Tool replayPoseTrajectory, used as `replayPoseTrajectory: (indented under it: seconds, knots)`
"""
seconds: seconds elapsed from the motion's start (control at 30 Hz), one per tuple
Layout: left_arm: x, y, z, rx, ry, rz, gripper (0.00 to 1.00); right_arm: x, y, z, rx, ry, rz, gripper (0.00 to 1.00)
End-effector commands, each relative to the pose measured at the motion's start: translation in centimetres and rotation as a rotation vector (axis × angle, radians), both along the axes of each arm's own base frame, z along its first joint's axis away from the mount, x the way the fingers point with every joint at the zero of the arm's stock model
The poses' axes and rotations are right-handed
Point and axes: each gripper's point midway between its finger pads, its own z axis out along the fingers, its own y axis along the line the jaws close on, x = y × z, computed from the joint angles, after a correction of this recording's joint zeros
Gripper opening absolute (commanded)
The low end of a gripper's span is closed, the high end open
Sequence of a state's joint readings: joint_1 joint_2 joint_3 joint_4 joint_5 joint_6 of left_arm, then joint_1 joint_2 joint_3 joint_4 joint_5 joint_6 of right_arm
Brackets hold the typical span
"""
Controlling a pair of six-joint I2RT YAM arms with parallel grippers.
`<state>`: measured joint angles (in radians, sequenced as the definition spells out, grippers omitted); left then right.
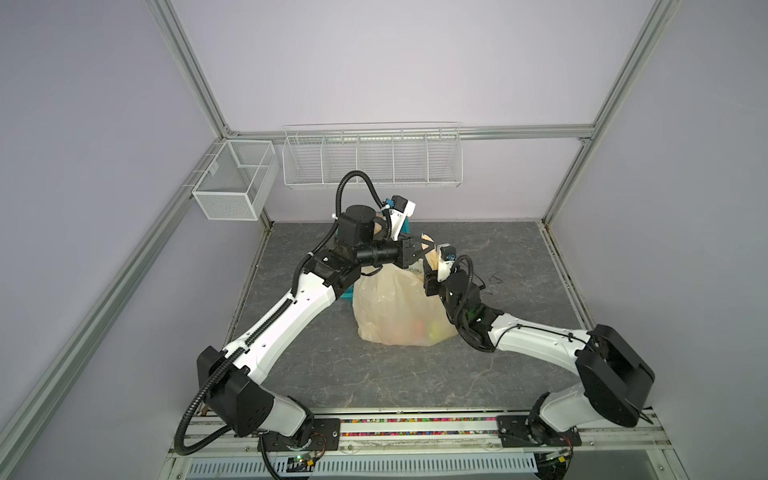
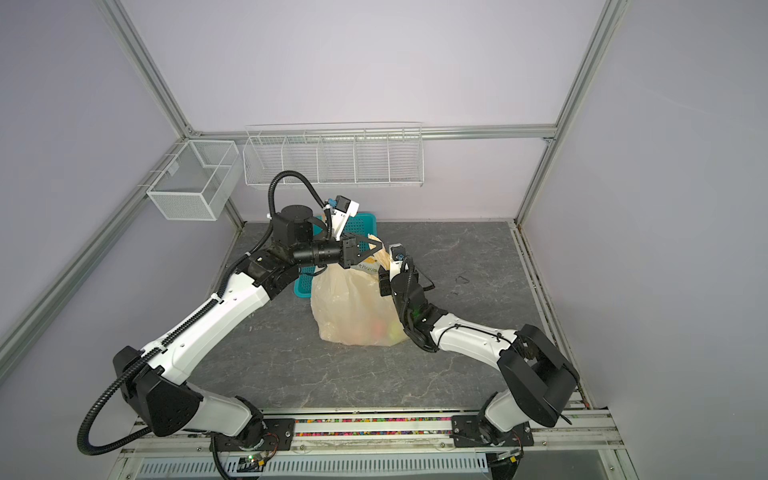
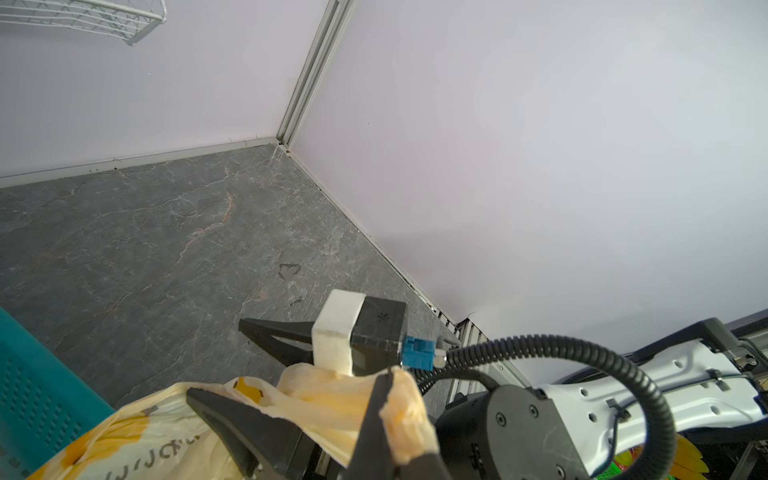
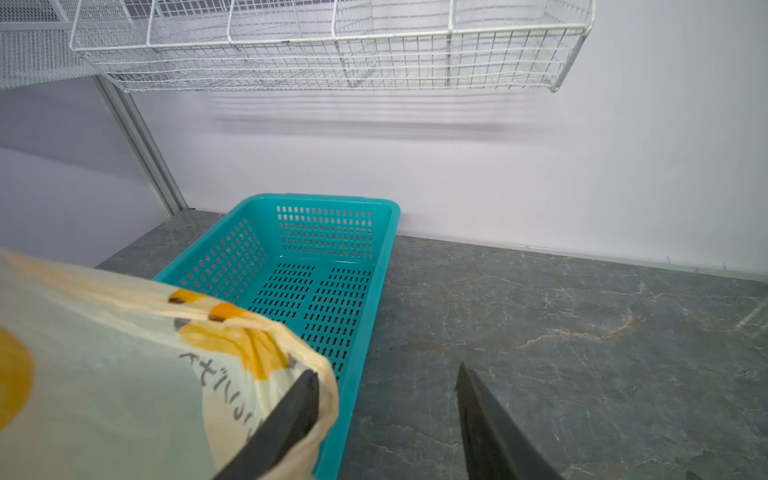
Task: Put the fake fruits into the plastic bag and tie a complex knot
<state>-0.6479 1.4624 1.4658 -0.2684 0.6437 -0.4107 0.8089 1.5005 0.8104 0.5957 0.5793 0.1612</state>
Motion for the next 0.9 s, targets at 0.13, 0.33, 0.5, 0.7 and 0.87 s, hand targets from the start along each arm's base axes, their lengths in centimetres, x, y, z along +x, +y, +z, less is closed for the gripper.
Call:
replayPoseTrajectory:
  seconds: [0.13, 0.33, 0.5, 0.7, 0.87]
  knots:
    - [-0.4, 0.9, 3.2, -0.034, -0.087, 0.025, 0.00, -2.2, -0.3, -2.7, -0.060, 0.070, 0.086, 0.32]
    - [-0.1, 0.7, 2.8, -0.004, -0.093, 0.014, 0.00, -3.7, 0.2, -2.6, -0.036, 0.063, 0.178, 0.16]
    - [0.3, 0.9, 2.7, 0.014, -0.089, 0.009, 0.00, -4.0, 0.3, -2.3, -0.050, 0.057, 0.204, 0.07]
    - [-0.1, 0.6, 2.8, 0.017, -0.078, -0.042, 0.00, -5.1, 0.6, -1.5, -0.107, 0.040, 0.287, 0.43]
    - [-0.8, 0.4, 2.1, 0.032, -0.067, -0.090, 0.00, -6.9, 0.6, 1.1, -0.176, 0.033, 0.446, 0.84]
